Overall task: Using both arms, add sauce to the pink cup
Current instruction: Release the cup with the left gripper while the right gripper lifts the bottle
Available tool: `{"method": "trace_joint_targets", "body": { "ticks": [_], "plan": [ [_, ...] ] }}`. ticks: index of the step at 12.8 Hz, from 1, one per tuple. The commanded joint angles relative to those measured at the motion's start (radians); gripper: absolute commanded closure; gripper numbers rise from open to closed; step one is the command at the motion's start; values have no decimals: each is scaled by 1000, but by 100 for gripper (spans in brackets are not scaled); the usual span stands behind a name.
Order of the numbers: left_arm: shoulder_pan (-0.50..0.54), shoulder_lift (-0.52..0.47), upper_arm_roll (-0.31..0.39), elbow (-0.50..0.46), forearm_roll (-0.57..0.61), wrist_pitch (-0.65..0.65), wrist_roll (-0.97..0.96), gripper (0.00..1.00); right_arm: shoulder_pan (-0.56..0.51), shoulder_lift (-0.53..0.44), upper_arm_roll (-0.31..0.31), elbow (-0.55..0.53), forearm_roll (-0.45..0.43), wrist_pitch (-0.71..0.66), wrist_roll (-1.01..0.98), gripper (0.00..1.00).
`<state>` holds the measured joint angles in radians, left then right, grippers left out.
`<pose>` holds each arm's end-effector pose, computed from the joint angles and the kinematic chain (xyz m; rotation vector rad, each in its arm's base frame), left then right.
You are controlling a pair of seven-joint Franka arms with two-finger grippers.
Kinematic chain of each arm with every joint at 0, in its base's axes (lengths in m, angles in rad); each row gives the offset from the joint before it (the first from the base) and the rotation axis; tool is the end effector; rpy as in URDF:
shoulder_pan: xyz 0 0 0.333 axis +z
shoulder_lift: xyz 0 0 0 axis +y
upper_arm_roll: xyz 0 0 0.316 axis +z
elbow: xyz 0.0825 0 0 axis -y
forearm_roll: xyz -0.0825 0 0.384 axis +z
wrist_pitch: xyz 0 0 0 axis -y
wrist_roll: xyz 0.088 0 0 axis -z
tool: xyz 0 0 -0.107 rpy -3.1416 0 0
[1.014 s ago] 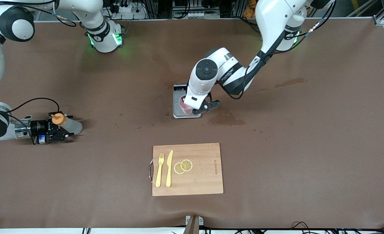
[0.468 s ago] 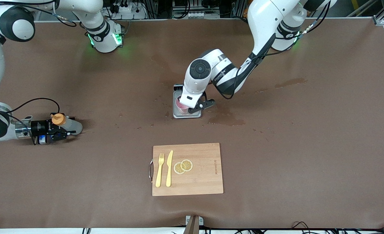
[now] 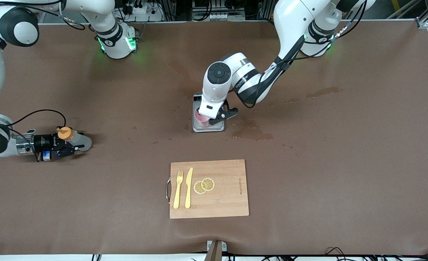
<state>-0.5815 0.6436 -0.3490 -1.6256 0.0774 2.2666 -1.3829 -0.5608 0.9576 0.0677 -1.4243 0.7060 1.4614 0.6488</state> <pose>0.4405 -0.5349 0.2669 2.9597 0.7121 -0.1805 0.5799 -0.2326 0.1152 -1.6660 1.4417 1.1580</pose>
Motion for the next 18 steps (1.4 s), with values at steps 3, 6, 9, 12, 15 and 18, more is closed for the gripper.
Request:
{"method": "trace_joint_targets", "body": {
  "ticks": [3,6,9,12,15,18],
  "plan": [
    [5,-5,10,4,30,-4,-31,0,32,-29,4,15,20,-15,93,51],
    [19,-88,11,7,30,-126,-27,0,61,-34,6,40,20,-16,161,50],
    [58,-201,10,9,30,-226,-21,0,90,-66,9,42,18,-38,227,50],
    [176,-326,10,10,31,-295,100,0,160,-120,1,41,6,-38,302,47],
    [328,-374,8,18,30,-335,397,0,228,-163,3,41,-6,-49,397,47],
    [452,-403,10,41,31,-401,641,0,330,-212,-5,39,-36,-39,495,47]
  ]
}}
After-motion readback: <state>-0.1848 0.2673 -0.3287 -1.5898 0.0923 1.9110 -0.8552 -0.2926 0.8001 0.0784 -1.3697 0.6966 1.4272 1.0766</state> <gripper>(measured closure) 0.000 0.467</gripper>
